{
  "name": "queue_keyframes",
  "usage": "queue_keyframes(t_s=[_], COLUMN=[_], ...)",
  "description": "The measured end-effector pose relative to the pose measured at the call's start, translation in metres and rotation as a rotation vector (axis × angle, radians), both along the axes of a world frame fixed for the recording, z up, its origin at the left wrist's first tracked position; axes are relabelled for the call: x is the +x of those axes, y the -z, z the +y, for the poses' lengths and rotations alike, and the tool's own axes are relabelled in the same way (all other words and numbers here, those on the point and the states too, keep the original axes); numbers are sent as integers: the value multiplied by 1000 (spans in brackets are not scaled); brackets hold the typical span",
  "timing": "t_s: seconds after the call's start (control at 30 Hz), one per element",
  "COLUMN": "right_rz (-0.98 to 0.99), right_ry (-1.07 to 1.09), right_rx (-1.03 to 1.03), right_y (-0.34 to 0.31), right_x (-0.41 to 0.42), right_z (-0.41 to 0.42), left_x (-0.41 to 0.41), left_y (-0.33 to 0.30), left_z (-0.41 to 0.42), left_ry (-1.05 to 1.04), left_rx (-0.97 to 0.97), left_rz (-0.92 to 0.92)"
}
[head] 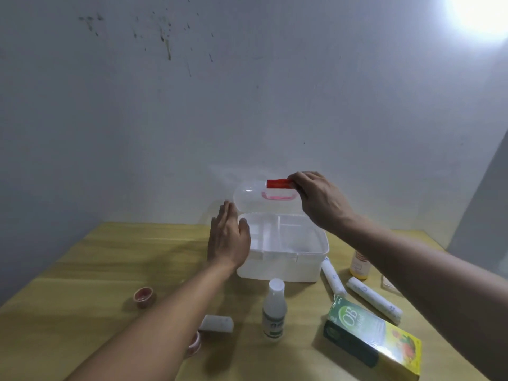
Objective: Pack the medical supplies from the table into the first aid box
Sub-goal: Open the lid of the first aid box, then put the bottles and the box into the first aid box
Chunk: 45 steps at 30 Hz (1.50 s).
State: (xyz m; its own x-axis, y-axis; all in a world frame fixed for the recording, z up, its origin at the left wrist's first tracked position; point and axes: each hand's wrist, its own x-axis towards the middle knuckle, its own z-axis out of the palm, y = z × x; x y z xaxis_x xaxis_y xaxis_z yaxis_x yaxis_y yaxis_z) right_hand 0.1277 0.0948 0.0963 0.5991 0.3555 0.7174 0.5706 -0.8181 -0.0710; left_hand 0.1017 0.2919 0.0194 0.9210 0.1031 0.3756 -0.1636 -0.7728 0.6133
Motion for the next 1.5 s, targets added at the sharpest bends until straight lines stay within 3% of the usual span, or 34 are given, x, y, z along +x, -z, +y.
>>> queue_keyframes(t_s=[0.17, 0.3, 0.43, 0.53, 0.87, 1.03, 1.17, 1.5], right_rz=[114, 188, 410, 443, 499, 702, 878, 593], right_ry=[72, 149, 251, 245, 262, 402, 479, 451], right_rx=[144, 94, -103, -154, -127, -280, -243, -194], right_y=[-24, -25, -15, -14, -18, -15, 1, 6], right_x=[25, 45, 52, 49, 17, -8, -22, -34], right_z=[6, 12, 11, 10, -43, -81, -99, -107], left_x=[15, 16, 15, 15, 24, 31, 31, 33], left_y=[5, 10, 9, 7, 1, -4, 4, 3], left_z=[-4, -7, -10, -10, -10, -14, -17, -20], left_ry=[102, 116, 104, 112, 114, 144, 124, 133], left_rx=[320, 433, 442, 413, 525, 514, 558, 636], left_rz=[280, 346, 364, 358, 329, 308, 339, 373])
